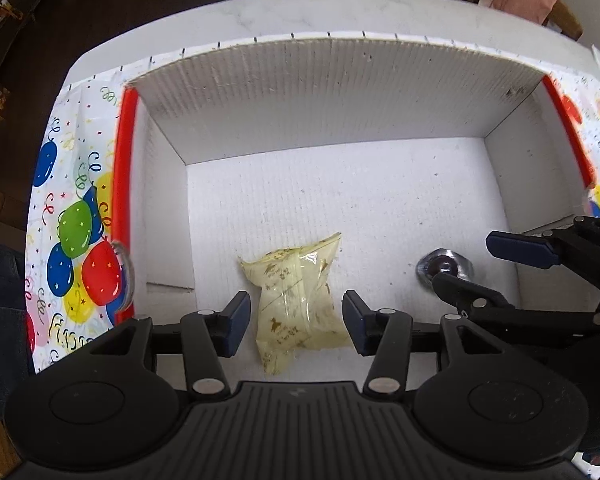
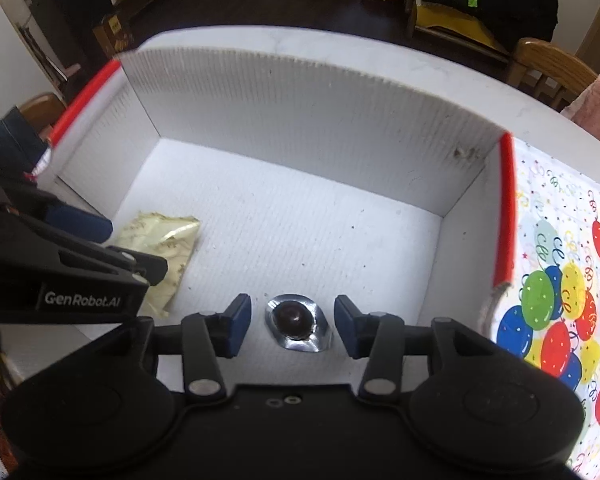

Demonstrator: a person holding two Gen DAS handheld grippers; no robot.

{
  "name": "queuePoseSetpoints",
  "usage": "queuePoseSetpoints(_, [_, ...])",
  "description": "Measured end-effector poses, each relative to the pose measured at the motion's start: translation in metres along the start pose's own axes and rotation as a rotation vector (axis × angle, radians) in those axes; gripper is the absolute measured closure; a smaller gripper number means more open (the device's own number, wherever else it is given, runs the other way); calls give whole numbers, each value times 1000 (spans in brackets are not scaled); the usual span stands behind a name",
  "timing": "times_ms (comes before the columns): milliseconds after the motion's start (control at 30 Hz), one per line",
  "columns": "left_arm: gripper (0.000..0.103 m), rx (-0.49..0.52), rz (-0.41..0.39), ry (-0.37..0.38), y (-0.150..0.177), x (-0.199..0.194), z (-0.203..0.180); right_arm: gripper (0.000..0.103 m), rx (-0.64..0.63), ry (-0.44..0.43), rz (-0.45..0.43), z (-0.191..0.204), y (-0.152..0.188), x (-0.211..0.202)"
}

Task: Organize snacks
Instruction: 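Open both tools to drop the pastry bag and chocolate in the box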

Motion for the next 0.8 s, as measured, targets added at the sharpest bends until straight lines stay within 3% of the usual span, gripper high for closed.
queuePoseSetpoints(367, [53, -26, -110, 34, 20, -46, 2, 49, 48, -10, -88, 2, 8, -50])
queuePoseSetpoints(800, [53, -2, -250, 67, 65, -106, 3, 42, 121, -18, -206, 18, 33, -110])
Point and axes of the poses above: each gripper's, at about its wrist camera, not at the fingertips, and x roughly the way its jaws point, z to its left, y to its underside, the point moved 4 cm from there along x, roughly the way its jaws point, and after that the axes turned 7 degrees about y, right-handed, at the moved point
